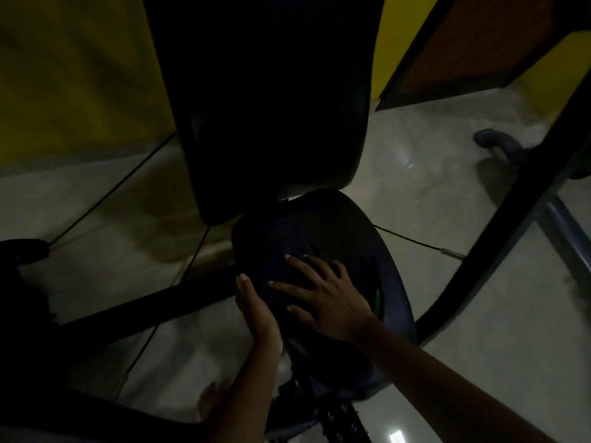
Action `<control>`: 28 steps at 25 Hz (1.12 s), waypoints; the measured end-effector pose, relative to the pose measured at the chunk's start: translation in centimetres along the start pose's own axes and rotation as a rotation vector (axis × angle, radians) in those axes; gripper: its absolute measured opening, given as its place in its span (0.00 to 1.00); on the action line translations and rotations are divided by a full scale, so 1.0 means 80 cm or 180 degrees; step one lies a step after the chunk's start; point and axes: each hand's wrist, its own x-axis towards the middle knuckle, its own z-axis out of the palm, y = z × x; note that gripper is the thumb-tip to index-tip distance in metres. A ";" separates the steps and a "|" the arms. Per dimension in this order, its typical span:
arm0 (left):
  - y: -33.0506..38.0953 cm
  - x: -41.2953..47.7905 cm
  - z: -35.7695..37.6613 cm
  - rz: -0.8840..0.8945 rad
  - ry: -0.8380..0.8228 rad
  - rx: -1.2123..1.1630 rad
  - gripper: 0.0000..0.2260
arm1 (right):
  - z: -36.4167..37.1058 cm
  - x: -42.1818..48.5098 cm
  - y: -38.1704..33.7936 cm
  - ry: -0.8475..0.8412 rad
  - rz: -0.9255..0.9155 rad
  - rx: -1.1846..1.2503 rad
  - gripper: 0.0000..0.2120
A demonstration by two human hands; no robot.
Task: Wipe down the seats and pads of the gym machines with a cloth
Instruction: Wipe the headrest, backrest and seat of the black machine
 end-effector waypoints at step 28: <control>0.010 0.000 0.037 0.1046 0.0931 0.1448 0.26 | 0.012 0.107 0.130 -0.0143 0.2189 0.0623 0.22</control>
